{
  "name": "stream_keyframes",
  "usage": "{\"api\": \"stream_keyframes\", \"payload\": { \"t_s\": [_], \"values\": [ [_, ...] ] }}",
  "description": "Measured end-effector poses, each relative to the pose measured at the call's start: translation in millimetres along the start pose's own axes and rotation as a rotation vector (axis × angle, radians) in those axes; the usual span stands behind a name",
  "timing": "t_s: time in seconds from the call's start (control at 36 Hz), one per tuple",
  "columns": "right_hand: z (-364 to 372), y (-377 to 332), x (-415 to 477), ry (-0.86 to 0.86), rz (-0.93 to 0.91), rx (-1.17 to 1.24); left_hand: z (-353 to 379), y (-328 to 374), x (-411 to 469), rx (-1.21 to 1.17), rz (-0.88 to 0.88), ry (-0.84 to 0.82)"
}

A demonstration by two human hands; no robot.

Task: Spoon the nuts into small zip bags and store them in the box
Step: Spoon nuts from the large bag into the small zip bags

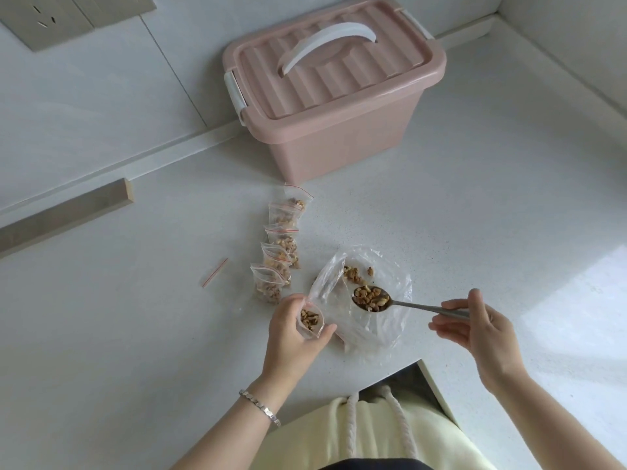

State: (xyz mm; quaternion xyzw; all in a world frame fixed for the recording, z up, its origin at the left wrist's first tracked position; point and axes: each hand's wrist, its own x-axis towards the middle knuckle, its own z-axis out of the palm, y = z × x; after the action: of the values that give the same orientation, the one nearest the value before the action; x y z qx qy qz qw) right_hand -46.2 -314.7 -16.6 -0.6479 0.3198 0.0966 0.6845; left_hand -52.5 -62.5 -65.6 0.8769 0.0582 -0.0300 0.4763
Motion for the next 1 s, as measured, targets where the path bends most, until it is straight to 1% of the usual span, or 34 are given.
{"api": "stream_keyframes", "payload": {
  "t_s": [0.17,0.31,0.44,0.5,0.61,0.67,0.72,0.78,0.81,0.92,1.0],
  "values": [
    [11.5,-30.5,-9.3,-0.074,-0.099,-0.105,3.3,-0.3,1.5,0.067,0.030,-0.043],
    [32.9,-46.4,-19.1,-0.138,-0.143,-0.203,6.5,-0.3,1.2,0.120,0.080,-0.029],
    [58.3,-50.1,-33.7,-0.206,-0.288,-0.430,11.3,-3.2,1.2,0.171,0.063,-0.045],
    [66.9,-48.3,-40.9,-0.235,-0.381,-0.559,12.8,-3.5,0.9,0.171,0.057,-0.054],
    [76.4,-39.7,-47.3,-0.242,-0.729,-0.908,15.1,-1.3,0.6,0.145,0.048,-0.046],
    [75.4,-36.9,-46.9,-0.230,-0.867,-0.956,16.0,-0.7,1.0,0.149,0.050,-0.048],
    [70.4,-38.6,-47.7,-0.207,-0.939,-0.956,16.3,-0.2,1.3,0.151,0.053,-0.050],
    [62.2,-42.3,-48.1,-0.182,-0.939,-0.905,15.8,0.6,1.0,0.143,0.060,-0.036],
    [57.3,-44.9,-48.5,-0.168,-0.910,-0.854,15.3,0.7,0.8,0.140,0.066,-0.034],
    [35.6,-52.0,-42.2,-0.071,-0.731,-0.588,13.5,-0.7,1.0,0.086,0.043,-0.077],
    [22.8,-47.6,-28.8,0.034,-0.613,-0.523,13.0,-1.3,1.4,0.048,0.009,-0.106]
  ]
}}
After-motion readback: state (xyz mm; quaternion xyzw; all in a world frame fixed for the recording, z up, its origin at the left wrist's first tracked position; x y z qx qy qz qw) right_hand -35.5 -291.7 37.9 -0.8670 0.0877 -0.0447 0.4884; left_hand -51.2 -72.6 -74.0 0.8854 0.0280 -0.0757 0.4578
